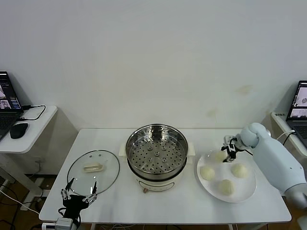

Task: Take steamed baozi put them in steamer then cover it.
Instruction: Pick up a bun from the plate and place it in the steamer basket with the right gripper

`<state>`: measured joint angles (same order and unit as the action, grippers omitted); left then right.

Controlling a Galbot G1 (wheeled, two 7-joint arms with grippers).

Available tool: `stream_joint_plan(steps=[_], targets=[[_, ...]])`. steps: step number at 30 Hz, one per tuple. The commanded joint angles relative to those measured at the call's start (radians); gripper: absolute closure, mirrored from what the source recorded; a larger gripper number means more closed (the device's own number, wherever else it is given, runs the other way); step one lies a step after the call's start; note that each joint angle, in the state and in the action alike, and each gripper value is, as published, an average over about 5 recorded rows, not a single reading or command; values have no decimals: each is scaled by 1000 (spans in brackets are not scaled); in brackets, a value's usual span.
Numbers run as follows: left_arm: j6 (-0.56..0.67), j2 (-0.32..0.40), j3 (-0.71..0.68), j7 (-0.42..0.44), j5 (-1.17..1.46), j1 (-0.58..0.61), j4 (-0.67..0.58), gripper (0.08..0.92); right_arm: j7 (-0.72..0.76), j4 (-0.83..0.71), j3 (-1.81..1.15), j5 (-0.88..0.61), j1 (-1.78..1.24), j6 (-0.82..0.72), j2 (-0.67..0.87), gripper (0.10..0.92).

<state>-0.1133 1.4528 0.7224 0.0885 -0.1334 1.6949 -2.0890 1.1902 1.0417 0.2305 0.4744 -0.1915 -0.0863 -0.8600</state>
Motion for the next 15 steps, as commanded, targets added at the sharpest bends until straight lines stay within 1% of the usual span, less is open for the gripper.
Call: stream_joint_plan(steps=[1, 5, 8, 15], targets=[[-2, -1, 1, 1, 0, -1, 2, 177, 38, 29, 174, -182, 252, -23, 14, 431], [-6, -6, 1, -2, -1, 1, -2, 177, 70, 1, 292, -280, 420, -50, -50, 431], [-13, -11, 3, -3, -4, 7, -22, 177, 96, -34, 355, -336, 507, -65, -128, 431], [-18, -6, 5, -7, -6, 11, -54, 177, 133, -153, 416, -374, 606, -53, -313, 431]])
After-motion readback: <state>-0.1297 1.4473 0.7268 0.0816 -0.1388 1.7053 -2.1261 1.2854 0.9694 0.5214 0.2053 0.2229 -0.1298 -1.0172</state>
